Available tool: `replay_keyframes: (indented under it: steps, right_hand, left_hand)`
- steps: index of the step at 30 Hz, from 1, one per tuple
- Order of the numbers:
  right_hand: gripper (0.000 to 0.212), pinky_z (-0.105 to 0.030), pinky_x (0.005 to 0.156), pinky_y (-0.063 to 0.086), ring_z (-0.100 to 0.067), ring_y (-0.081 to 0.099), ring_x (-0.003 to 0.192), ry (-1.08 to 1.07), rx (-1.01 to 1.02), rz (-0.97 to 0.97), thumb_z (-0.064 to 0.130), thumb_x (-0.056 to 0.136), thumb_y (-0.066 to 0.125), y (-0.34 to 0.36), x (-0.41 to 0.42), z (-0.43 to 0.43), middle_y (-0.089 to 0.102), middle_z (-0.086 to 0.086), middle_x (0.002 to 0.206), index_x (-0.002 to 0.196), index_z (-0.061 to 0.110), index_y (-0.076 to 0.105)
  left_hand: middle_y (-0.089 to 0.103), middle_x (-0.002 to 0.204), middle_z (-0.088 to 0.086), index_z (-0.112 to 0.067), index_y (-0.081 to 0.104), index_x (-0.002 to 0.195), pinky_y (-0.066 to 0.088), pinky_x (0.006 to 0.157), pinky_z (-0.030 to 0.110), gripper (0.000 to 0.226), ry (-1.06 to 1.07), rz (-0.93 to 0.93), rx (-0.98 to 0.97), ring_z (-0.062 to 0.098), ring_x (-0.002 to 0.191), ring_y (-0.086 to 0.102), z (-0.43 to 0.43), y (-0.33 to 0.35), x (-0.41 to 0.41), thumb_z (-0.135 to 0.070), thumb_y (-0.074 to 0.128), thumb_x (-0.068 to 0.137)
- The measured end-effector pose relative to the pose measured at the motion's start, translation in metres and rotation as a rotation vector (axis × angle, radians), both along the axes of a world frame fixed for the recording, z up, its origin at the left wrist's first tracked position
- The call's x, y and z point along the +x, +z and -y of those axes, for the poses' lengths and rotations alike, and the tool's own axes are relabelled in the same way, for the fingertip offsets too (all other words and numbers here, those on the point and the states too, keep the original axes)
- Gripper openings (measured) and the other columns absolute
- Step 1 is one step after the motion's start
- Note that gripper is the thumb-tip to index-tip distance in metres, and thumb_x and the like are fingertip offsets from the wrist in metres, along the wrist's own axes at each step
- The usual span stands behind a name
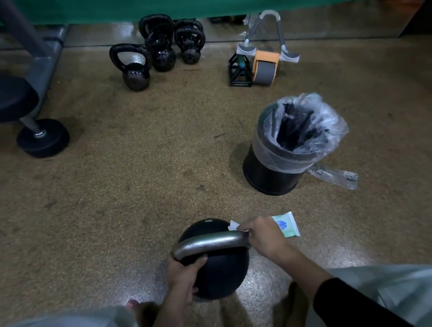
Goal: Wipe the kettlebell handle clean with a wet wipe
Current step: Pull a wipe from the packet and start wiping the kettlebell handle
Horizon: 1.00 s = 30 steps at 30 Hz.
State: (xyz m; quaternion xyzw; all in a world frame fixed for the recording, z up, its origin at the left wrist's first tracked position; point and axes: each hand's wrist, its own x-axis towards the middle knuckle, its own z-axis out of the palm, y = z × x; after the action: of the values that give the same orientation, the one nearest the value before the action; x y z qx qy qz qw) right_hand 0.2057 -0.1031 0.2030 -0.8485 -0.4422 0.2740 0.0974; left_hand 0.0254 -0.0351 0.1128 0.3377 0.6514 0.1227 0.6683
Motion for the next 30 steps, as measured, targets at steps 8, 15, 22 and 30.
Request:
replay_keyframes:
  steps: [8, 15, 22, 30]
  right_hand:
    - [0.037, -0.033, 0.098, 0.045, -0.025, 0.062, 0.107, -0.033, -0.122, -0.115, -0.001, 0.082, 0.048, 0.007, 0.010, -0.020, 0.071, -0.008, 0.110, 0.103, 0.014, 0.075]
    - [0.025, -0.024, 0.089, 0.048, -0.021, 0.066, 0.098, 0.057, -0.106, -0.077, 0.009, 0.080, 0.062, 0.014, 0.014, -0.012, 0.074, -0.006, 0.101, 0.099, 0.018, 0.076]
    - [0.037, -0.023, 0.096, 0.044, -0.021, 0.061, 0.112, 0.079, -0.220, -0.125, -0.002, 0.083, 0.051, 0.012, 0.016, -0.027, 0.070, -0.006, 0.115, 0.109, 0.015, 0.072]
    - [0.025, -0.024, 0.098, 0.045, -0.017, 0.063, 0.107, 0.001, -0.100, -0.102, 0.012, 0.081, 0.065, 0.019, 0.018, -0.008, 0.071, -0.003, 0.112, 0.104, 0.016, 0.075]
  left_hand:
    - [0.055, 0.117, 0.004, -0.029, 0.043, 0.119, 0.050, 0.073, 0.047, 0.063, -0.005, 0.006, 0.011, 0.034, 0.115, 0.050, 0.000, 0.002, -0.001, -0.016, 0.083, 0.073]
    - [0.058, 0.115, 0.005, -0.028, 0.045, 0.118, 0.051, 0.067, 0.041, 0.061, -0.007, -0.014, 0.018, 0.029, 0.103, 0.051, 0.001, 0.003, -0.001, -0.017, 0.084, 0.072]
    - [0.059, 0.117, 0.006, -0.026, 0.048, 0.125, 0.052, 0.073, 0.048, 0.066, 0.009, 0.010, 0.013, 0.029, 0.106, 0.051, -0.001, -0.001, -0.001, -0.016, 0.084, 0.071]
    - [0.059, 0.112, 0.004, -0.024, 0.048, 0.126, 0.051, 0.067, 0.042, 0.065, -0.011, -0.027, 0.023, 0.028, 0.101, 0.051, -0.002, 0.000, -0.002, -0.018, 0.084, 0.072]
